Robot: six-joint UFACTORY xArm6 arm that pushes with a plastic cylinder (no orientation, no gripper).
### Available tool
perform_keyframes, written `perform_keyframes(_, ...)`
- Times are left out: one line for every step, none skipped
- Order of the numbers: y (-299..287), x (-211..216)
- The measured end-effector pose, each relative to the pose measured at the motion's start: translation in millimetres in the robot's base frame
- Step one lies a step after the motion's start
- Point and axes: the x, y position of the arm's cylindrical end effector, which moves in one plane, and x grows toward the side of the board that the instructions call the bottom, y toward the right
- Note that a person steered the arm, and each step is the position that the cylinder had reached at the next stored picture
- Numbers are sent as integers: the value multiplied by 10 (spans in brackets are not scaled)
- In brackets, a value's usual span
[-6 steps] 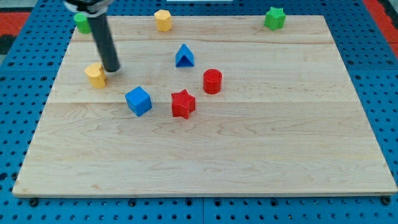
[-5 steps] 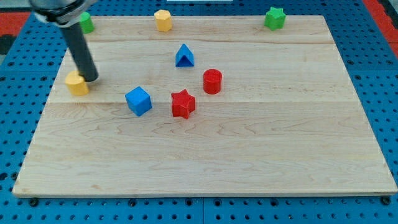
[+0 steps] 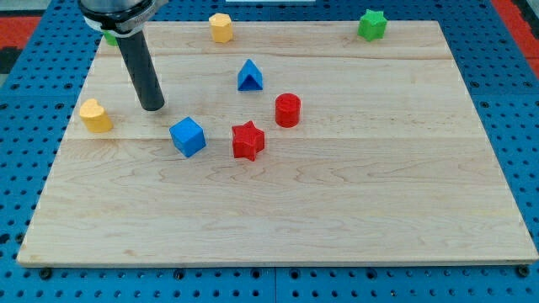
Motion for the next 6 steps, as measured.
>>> perform_keyframes(8, 0)
perform_keyframes(8, 0)
perform_keyframes(81, 0)
perform_keyframes(159, 0)
perform_keyframes(251, 0)
perform_keyframes(285, 0)
